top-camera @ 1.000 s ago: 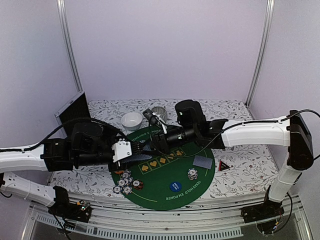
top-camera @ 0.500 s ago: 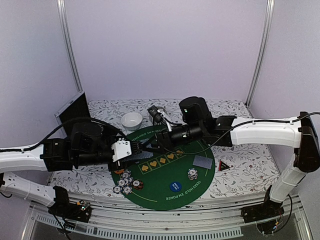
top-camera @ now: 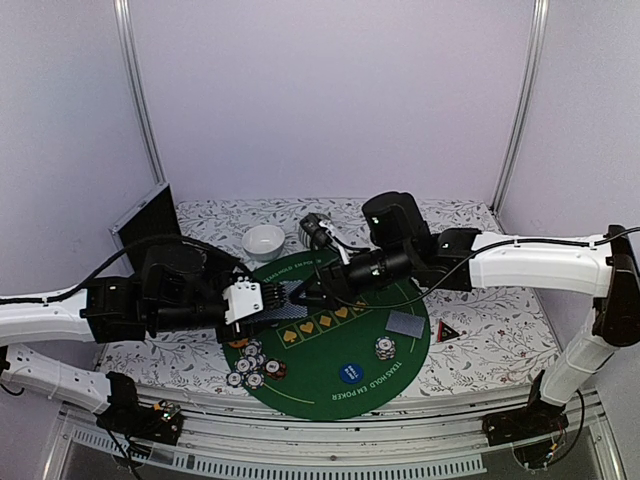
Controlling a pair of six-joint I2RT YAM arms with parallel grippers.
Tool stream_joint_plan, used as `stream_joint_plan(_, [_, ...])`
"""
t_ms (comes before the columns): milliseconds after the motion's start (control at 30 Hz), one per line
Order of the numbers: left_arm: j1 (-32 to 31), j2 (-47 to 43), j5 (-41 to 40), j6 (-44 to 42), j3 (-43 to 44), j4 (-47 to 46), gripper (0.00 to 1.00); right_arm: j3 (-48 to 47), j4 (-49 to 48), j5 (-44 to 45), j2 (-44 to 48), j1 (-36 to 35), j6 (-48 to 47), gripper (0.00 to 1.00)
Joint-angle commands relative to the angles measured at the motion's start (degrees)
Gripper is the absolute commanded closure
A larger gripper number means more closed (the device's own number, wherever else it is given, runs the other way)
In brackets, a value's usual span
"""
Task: Distribute texas hold em gaming equipment
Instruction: Pick up the poker card from the face-down deck piles.
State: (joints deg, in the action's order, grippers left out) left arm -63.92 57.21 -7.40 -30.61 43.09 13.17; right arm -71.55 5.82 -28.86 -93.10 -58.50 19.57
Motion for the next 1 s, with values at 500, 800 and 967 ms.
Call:
stream_joint_plan(500, [0.75, -0.66, -0.25, -0.50, -0.20, -1.39, 0.48, -1.35, 4.83, 1.95, 3.84, -0.12, -0.94, 0.73])
stream_joint_plan(800, [0.80, -0.90, -0.30, -0.59, -0.43, -1.43, 0.48, -1.68, 5.49, 1.69, 4.28, -0.11, -0.92, 0.97])
stream_joint_plan(967, [0.87, 0.01, -0.79, -0.64, -0.26, -1.33, 0.49, -1.40, 6.95, 3.29, 6.46, -0.08, -1.68, 0.97])
